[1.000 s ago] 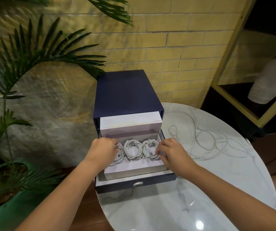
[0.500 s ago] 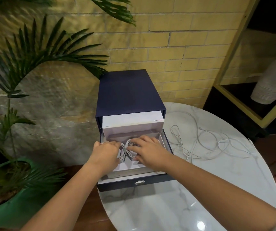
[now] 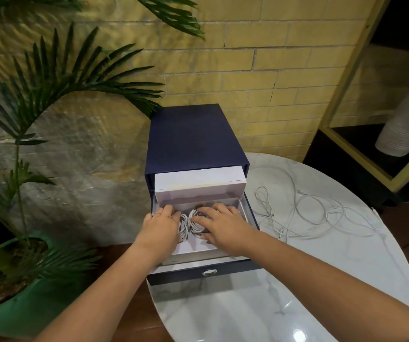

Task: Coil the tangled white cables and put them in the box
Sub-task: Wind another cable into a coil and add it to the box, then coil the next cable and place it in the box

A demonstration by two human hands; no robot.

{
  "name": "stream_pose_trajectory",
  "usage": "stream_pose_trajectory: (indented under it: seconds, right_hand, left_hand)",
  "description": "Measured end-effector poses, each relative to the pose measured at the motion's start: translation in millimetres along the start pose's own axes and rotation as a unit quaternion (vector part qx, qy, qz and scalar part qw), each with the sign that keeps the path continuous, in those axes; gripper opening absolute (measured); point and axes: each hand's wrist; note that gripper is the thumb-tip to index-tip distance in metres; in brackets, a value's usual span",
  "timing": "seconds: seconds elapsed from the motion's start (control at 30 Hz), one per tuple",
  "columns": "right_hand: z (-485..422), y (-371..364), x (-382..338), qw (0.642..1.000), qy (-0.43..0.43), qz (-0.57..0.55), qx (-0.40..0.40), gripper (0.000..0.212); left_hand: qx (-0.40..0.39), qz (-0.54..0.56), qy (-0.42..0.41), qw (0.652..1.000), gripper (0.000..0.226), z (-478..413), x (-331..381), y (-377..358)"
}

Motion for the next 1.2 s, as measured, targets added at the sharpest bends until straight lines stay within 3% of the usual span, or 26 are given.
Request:
stream_pose_trajectory:
  seconds: [0.2, 0.4, 0.67, 0.97, 1.2]
  right_hand:
    - [-1, 0, 0, 1.000, -0.002, -0.003, -0.003, 0.050]
    - [-3, 0, 0, 1.000, -0.002, -0.010, -0.010, 0.052]
    - [-2, 2, 1, 1.000, 0.003, -0.011, -0.011, 0.053]
    - [-4, 1, 4, 0.999, 0.005, -0.027, -0.027, 0.053]
    - [-1, 5, 9, 0.995, 0.007, -0.098, -0.018, 0.050]
  left_hand:
    - [0.041, 0.059, 0.012, 0.997, 0.053, 3, -4, 3]
    - [0.023, 0.035, -0.008, 0.999, 0.052, 2, -6, 2]
    - [0.021, -0.067, -0.014, 0.997, 0.030, 1, 5, 9]
    - [-0.048, -0.028, -0.045, 0.997, 0.029, -3, -4, 3]
    - [0.048, 0.013, -0.010, 0.999, 0.025, 2, 1, 7]
Point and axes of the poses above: each hand's wrist, its own z-axis away from the middle knuckle, its own y-axis out of the back of the hand, x = y × z, and after that the axes turned 15 degrees about -y, right-handed
